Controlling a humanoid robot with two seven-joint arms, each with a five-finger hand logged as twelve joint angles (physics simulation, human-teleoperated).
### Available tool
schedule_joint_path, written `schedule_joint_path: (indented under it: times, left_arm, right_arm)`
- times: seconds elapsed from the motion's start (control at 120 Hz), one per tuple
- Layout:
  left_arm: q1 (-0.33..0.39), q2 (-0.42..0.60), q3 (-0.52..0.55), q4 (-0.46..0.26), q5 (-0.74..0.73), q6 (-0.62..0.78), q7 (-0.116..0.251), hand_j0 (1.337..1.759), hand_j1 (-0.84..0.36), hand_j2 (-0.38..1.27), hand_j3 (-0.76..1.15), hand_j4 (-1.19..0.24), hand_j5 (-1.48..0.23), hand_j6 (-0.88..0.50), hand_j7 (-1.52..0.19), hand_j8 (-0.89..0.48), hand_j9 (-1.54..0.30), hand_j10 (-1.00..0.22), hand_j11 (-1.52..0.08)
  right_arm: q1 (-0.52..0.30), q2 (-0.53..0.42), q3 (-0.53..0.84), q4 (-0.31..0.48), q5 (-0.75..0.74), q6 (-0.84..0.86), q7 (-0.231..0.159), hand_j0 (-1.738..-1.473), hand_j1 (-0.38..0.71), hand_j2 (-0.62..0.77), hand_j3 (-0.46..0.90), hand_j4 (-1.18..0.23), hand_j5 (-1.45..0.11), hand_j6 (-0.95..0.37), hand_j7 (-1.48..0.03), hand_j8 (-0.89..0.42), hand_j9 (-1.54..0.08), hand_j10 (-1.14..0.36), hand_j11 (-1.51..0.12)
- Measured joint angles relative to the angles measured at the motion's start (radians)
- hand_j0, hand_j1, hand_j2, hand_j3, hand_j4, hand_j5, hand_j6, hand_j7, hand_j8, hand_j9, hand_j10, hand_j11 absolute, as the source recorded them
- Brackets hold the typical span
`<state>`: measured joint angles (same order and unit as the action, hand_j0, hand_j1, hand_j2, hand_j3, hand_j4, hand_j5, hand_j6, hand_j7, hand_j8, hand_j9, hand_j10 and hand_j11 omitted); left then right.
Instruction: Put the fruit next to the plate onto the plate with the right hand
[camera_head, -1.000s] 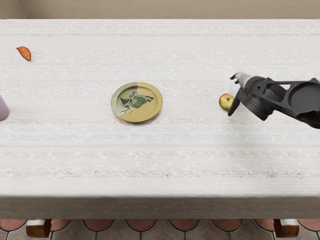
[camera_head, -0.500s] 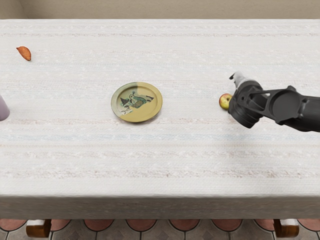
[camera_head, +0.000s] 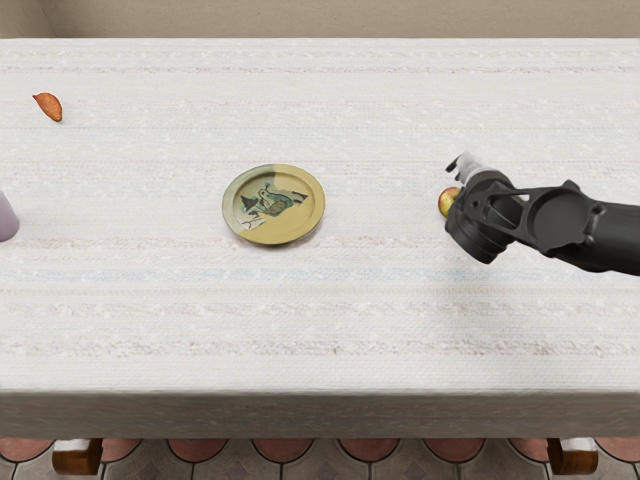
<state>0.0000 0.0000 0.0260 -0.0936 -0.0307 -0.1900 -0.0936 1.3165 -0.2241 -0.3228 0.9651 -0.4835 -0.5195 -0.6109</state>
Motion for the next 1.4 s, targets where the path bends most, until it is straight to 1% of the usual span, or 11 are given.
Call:
schedule_joint_path:
  times: [0.292,0.375,0.392,0.408,0.5,0.617,0.817,0.983,1.15,1.283,1.4]
  left_arm:
    - [0.000,0.000,0.000,0.000,0.000,0.000,0.000,1.658,0.35,0.00,0.00,0.00,0.00,0.00,0.00,0.00,0.00,0.00,0.00]
    - [0.000,0.000,0.000,0.000,0.000,0.000,0.000,1.658,0.35,0.00,0.00,0.00,0.00,0.00,0.00,0.00,0.00,0.00,0.00]
    - [0.000,0.000,0.000,0.000,0.000,0.000,0.000,1.658,0.35,0.00,0.00,0.00,0.00,0.00,0.00,0.00,0.00,0.00,0.00]
    - [0.000,0.000,0.000,0.000,0.000,0.000,0.000,1.658,0.35,0.00,0.00,0.00,0.00,0.00,0.00,0.00,0.00,0.00,0.00]
    - [0.000,0.000,0.000,0.000,0.000,0.000,0.000,1.658,0.35,0.00,0.00,0.00,0.00,0.00,0.00,0.00,0.00,0.00,0.00]
    - [0.000,0.000,0.000,0.000,0.000,0.000,0.000,1.658,0.35,0.00,0.00,0.00,0.00,0.00,0.00,0.00,0.00,0.00,0.00]
    - [0.000,0.000,0.000,0.000,0.000,0.000,0.000,1.658,0.35,0.00,0.00,0.00,0.00,0.00,0.00,0.00,0.00,0.00,0.00]
    - [0.000,0.000,0.000,0.000,0.000,0.000,0.000,1.658,0.35,0.00,0.00,0.00,0.00,0.00,0.00,0.00,0.00,0.00,0.00]
    - [0.000,0.000,0.000,0.000,0.000,0.000,0.000,1.658,0.35,0.00,0.00,0.00,0.00,0.00,0.00,0.00,0.00,0.00,0.00]
    - [0.000,0.000,0.000,0.000,0.000,0.000,0.000,1.658,0.35,0.00,0.00,0.00,0.00,0.00,0.00,0.00,0.00,0.00,0.00]
    - [0.000,0.000,0.000,0.000,0.000,0.000,0.000,1.658,0.35,0.00,0.00,0.00,0.00,0.00,0.00,0.00,0.00,0.00,0.00]
  right_arm:
    - [-0.013,0.002,0.016,-0.008,0.005,0.001,0.000,-1.658,0.09,-0.07,0.00,-0.37,-0.48,-0.37,-0.47,-0.37,-0.48,-0.37,-0.48]
    - [-0.025,0.001,0.049,-0.013,0.020,0.005,0.000,-1.658,0.20,-0.09,0.00,-0.46,-0.59,-0.46,-0.60,-0.45,-0.59,-0.44,-0.58]
    - [-0.027,0.001,0.054,-0.014,0.021,0.005,-0.001,-1.658,0.21,-0.08,0.00,-0.48,-0.61,-0.48,-0.62,-0.44,-0.63,-0.42,-0.75]
    - [-0.028,0.001,0.058,-0.014,0.023,0.006,-0.001,-1.658,0.23,-0.08,0.00,-0.49,-0.63,-0.49,-0.64,-0.42,-0.66,-0.46,-0.76]
    - [-0.036,-0.001,0.087,-0.033,0.030,0.007,0.000,-1.657,0.26,0.03,0.00,-0.56,-0.72,-0.49,-0.72,-0.42,-0.75,-0.53,-0.78]
    - [-0.059,-0.028,0.239,-0.067,0.034,0.044,0.000,-1.656,0.27,0.14,0.00,-0.60,-0.78,-0.50,-0.78,-0.42,-0.80,-0.58,-0.82]
    - [-0.229,-0.192,0.835,-0.106,0.106,0.599,0.000,-1.656,0.28,0.19,0.00,-0.64,-0.84,-0.50,-0.84,-0.42,-0.85,-0.58,-0.86]
    - [-0.290,-0.255,1.010,-0.115,0.294,1.001,0.000,-1.655,0.27,0.19,0.00,-0.66,-0.86,-0.50,-0.86,-0.42,-0.87,-0.59,-0.87]
    - [-0.282,-0.099,1.040,-0.136,0.280,1.078,0.000,-1.654,0.26,0.18,0.00,-0.67,-0.86,-0.51,-0.86,-0.43,-0.88,-0.60,-0.87]
    - [-0.209,0.108,1.044,-0.308,0.185,1.077,0.000,-1.655,0.27,0.19,0.00,-0.67,-0.88,-0.49,-0.87,-0.41,-0.88,-0.58,-0.87]
    - [-0.127,0.186,0.986,-0.458,0.154,1.062,0.000,-1.655,0.28,0.20,0.00,-0.68,-0.89,-0.48,-0.88,-0.40,-0.89,-0.57,-0.88]
